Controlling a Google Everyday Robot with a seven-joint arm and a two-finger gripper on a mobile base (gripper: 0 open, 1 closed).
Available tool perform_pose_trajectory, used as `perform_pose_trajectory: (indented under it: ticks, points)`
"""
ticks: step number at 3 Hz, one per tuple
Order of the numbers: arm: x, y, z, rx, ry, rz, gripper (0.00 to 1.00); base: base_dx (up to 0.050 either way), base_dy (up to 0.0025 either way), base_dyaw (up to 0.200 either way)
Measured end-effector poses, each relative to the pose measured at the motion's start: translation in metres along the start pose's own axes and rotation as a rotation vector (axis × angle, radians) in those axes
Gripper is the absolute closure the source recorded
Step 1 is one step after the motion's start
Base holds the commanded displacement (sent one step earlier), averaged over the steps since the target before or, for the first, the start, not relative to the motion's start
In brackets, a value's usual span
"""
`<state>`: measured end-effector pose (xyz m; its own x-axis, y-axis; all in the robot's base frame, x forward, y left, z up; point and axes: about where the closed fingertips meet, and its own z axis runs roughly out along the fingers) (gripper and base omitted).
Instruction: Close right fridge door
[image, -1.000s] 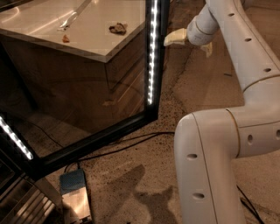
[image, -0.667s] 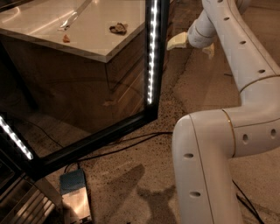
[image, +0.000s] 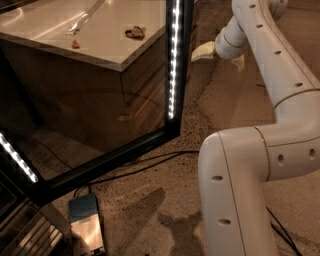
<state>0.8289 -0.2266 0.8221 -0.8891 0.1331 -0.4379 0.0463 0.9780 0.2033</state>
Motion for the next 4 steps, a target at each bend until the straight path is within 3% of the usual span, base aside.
perform_pose_trajectory:
  ticks: [1, 2, 4]
  points:
    - [0.0199, -0.0381, 0.0476, 0.021, 0.048, 0.020, 0.00, 0.000, 0.00000, 0.000]
    - [0.0199, -0.0381, 0.0476, 0.021, 0.048, 0.020, 0.00, 0.000, 0.00000, 0.000]
    - [0.0200, -0.0380, 0.0477, 0.021, 0.048, 0.020, 0.42, 0.000, 0.00000, 0.000]
